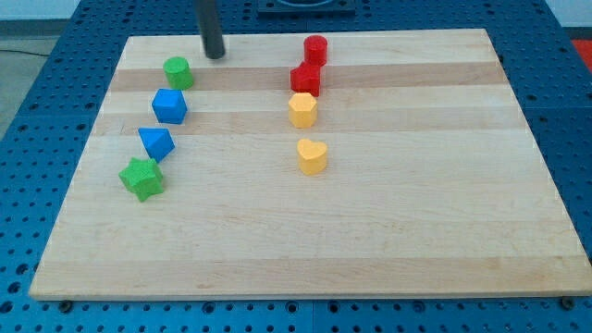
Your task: Move blue blocks and green star from green circle
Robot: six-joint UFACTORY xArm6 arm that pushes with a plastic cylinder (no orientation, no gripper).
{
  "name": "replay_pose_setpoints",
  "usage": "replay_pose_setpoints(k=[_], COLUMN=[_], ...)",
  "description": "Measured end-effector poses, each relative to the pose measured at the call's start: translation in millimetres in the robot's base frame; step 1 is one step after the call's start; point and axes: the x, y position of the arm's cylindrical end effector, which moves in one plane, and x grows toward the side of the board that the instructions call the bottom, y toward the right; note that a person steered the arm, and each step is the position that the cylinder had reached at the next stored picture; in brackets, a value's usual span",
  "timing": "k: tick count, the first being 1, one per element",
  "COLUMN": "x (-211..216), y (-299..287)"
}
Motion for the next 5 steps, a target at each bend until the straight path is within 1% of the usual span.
replay_pose_setpoints(k=[1, 2, 4, 5], x=[25, 59, 127, 154], y=[-25, -31, -33, -25])
